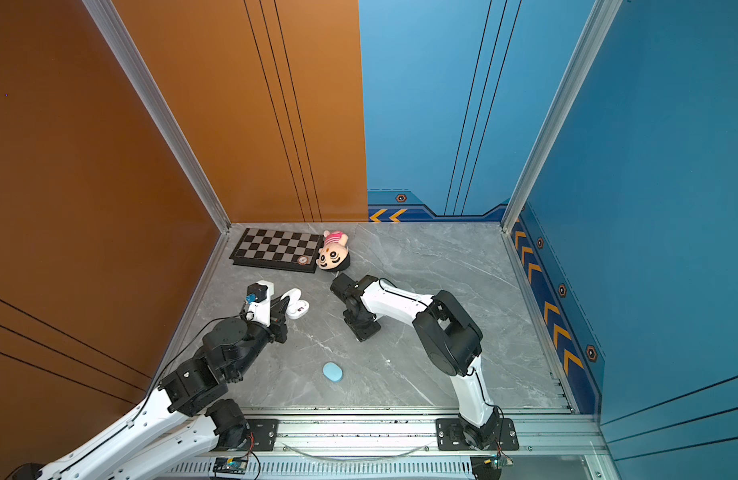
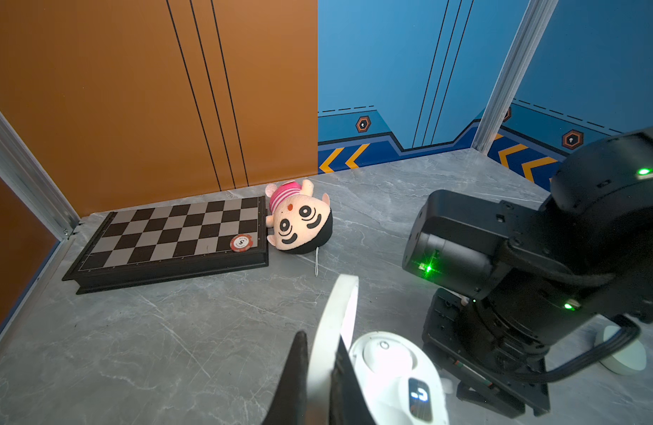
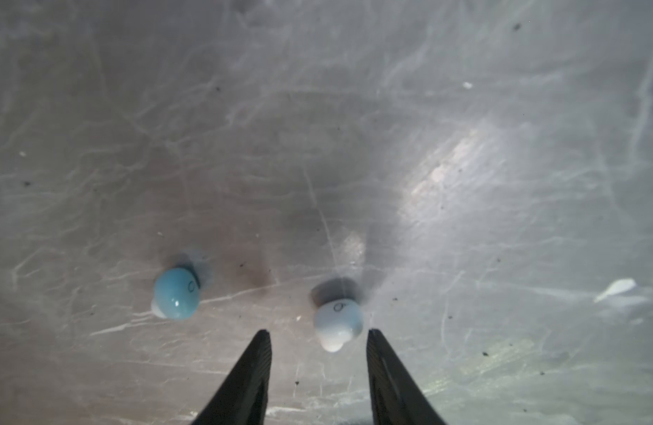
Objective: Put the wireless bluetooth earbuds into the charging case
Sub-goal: 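Move the right gripper to a second white earbud and close on it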
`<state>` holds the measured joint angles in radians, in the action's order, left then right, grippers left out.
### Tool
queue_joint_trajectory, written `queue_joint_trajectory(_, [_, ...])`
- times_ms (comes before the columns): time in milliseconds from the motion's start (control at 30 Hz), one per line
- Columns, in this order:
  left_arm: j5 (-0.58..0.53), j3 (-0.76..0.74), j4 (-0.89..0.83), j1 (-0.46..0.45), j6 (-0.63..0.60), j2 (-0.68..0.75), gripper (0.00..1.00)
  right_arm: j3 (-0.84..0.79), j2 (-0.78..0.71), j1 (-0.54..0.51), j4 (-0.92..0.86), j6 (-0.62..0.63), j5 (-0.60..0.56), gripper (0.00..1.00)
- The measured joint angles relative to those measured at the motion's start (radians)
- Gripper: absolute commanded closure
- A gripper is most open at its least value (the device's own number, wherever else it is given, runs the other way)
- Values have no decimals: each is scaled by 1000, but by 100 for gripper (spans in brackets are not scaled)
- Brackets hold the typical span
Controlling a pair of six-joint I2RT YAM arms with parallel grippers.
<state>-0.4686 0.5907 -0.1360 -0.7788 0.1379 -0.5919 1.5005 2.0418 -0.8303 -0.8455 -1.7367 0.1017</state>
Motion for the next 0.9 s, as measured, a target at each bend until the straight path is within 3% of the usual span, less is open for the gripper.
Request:
queue_joint_trajectory(500, [-4,0,-23,0,-10,3,100,46,52,19,-8,12,2,66])
queue_joint_trajectory(900, [-34,6,-37,-26,-10,4,100,56,60,36,-11,96,-2,75])
